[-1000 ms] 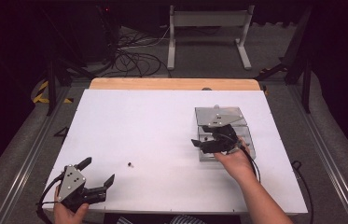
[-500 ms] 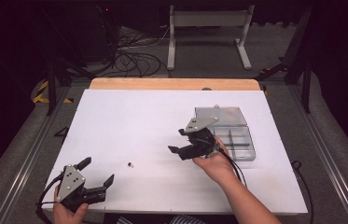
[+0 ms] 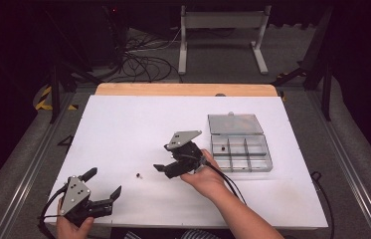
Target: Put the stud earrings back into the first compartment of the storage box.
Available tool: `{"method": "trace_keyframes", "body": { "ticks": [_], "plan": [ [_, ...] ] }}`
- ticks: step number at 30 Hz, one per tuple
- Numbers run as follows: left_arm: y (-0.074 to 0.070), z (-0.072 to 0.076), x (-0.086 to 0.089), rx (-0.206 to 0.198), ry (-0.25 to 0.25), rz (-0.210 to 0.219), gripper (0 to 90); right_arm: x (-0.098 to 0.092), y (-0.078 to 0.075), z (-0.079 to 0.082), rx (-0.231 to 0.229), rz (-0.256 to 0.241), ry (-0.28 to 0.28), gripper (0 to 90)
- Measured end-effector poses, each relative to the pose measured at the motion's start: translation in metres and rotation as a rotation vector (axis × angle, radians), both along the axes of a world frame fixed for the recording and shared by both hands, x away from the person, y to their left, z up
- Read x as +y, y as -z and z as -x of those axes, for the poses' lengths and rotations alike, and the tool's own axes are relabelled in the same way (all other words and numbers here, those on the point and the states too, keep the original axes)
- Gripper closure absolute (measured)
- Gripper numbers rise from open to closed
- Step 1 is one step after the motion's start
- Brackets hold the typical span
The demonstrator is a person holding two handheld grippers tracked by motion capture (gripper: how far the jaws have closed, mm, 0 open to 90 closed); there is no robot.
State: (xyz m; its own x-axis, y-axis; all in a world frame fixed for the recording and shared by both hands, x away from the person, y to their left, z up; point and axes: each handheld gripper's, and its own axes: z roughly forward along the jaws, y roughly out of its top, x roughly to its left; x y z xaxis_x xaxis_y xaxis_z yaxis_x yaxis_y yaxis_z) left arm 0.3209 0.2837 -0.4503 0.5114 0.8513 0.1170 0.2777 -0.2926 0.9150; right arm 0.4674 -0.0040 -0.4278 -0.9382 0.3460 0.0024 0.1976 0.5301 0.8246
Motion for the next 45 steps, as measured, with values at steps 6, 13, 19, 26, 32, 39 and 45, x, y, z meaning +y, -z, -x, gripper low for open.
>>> {"method": "trace_keyframes", "body": {
  "ticks": [6,13,19,26,32,39,45],
  "plan": [
    [0.000,0.000,0.001,0.000,0.000,-0.001,8.0,0.018,0.007,0.002,0.013,-0.002,-0.022,27.0],
    [0.000,0.000,0.002,-0.001,0.002,0.001,8.0,0.041,0.020,0.003,0.032,0.009,-0.055,28.5],
    [0.000,0.000,0.002,-0.002,0.003,0.001,8.0,0.054,0.033,0.001,0.046,0.030,-0.068,30.9],
    [0.000,0.000,0.001,-0.001,0.002,-0.002,8.0,0.067,0.046,-0.001,0.073,0.040,-0.072,34.3],
    [0.000,0.000,0.001,-0.001,0.004,-0.001,8.0,0.074,0.057,-0.003,0.074,0.045,-0.075,40.6],
    [0.000,0.000,0.002,-0.001,0.005,0.000,8.0,0.079,0.064,-0.001,0.057,0.075,-0.076,60.6],
    [0.000,0.000,0.001,-0.001,0.004,0.000,8.0,0.083,0.066,0.004,0.032,0.107,-0.082,79.4]
  ]
}}
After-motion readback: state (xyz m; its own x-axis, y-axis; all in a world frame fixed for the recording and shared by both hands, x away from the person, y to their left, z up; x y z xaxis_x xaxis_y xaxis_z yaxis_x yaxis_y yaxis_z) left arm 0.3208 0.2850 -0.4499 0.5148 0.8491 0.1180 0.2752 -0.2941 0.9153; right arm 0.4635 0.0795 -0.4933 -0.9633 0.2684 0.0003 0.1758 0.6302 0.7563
